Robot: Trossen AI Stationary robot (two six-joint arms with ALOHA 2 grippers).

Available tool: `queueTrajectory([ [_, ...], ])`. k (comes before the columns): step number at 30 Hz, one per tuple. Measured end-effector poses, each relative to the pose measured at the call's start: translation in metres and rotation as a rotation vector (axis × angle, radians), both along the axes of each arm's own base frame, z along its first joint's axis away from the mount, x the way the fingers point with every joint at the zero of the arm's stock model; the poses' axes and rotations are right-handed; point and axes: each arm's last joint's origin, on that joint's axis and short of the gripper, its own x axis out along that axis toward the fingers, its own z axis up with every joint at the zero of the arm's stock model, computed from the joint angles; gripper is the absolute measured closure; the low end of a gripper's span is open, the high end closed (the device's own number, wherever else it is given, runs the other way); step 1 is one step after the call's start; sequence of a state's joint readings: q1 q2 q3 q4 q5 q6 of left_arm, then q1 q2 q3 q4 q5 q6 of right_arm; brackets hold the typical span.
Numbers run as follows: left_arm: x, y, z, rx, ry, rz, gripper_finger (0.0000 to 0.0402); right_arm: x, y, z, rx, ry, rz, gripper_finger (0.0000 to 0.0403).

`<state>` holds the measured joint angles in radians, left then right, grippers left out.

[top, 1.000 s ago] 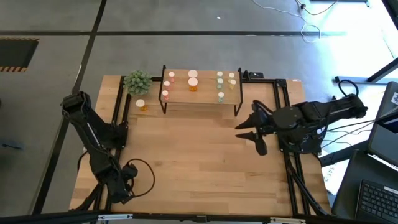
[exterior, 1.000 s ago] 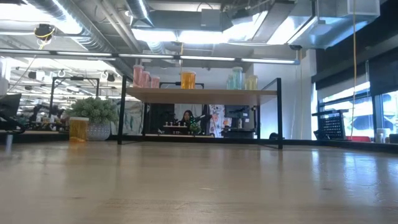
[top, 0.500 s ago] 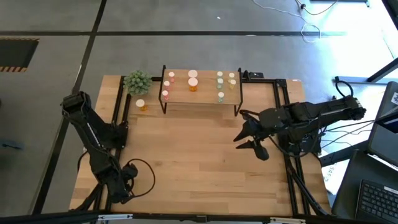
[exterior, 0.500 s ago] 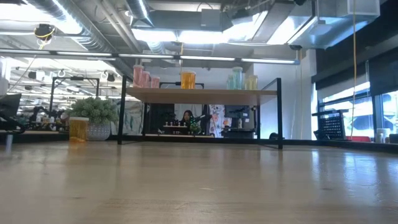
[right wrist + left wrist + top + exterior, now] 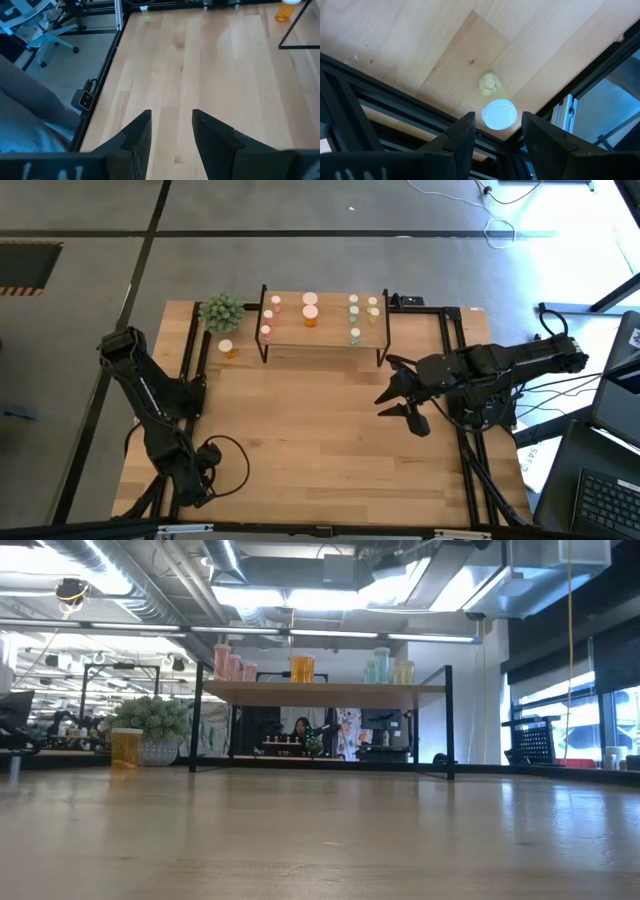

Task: Pick and place medicine bottles onto shelf by color
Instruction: Put the yellow medicine bottle on the shelf, aligned with the other yellow medicine bottle

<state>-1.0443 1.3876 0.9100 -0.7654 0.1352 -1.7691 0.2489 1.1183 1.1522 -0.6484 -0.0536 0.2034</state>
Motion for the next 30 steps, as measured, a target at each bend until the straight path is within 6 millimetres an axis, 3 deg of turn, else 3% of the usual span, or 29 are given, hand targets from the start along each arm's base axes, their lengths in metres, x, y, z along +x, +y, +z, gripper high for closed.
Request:
queueTrajectory([
  [23,0.004,-0.0003,0.0007,0.022,-0.079,0.086,0.0244,0.0,0.0,0.0,-0.001,0.0,0.0,0.0259],
  [30,0.003,-0.0012,0.0009,0.004,-0.061,0.03,0.0209,-0.0001,0.0,0.0001,0.0,0.0,0.0,0.0259],
])
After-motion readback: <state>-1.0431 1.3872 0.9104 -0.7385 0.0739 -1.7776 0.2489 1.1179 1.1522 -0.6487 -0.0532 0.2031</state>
